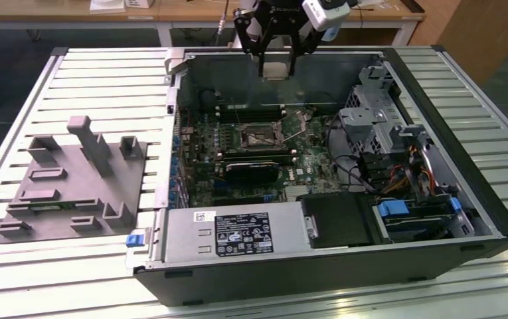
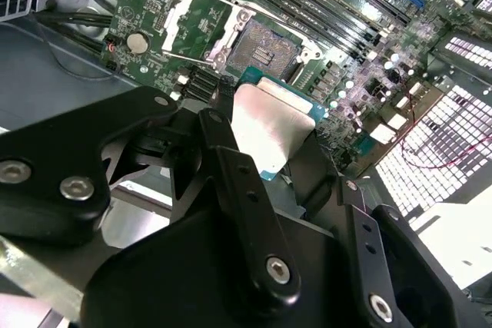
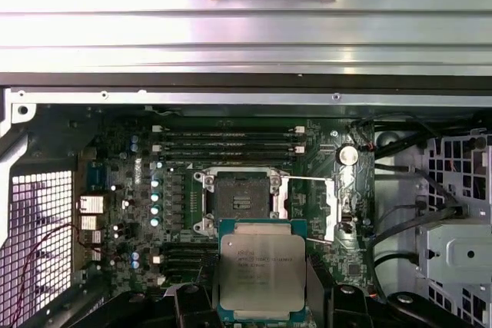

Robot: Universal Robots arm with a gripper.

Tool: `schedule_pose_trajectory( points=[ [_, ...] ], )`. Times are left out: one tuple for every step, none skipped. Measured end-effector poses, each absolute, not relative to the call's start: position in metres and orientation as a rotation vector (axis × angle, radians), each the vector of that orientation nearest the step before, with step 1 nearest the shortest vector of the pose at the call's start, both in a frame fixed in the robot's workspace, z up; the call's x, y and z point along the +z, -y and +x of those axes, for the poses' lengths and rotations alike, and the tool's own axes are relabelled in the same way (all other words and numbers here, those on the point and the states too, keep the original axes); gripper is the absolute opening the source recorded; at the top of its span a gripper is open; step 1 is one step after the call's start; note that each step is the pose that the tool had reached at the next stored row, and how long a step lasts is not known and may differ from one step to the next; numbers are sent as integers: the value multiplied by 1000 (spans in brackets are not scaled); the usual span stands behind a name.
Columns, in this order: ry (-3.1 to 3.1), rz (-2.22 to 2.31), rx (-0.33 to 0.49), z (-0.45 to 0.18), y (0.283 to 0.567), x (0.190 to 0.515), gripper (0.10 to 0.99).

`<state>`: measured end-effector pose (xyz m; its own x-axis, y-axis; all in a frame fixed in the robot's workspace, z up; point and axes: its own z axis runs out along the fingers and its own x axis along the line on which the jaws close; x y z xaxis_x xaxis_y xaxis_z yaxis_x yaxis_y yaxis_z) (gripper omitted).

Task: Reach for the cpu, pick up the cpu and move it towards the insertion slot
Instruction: 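Pick up the cpu and move it towards the insertion slot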

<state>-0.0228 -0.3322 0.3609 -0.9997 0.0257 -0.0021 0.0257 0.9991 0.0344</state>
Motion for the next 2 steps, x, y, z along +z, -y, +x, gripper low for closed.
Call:
schedule_pose_trajectory(
  points=[
    [-3138, 40, 54, -23, 332, 361, 537],
    [-3138, 40, 54, -23, 332, 361, 537]
  ],
)
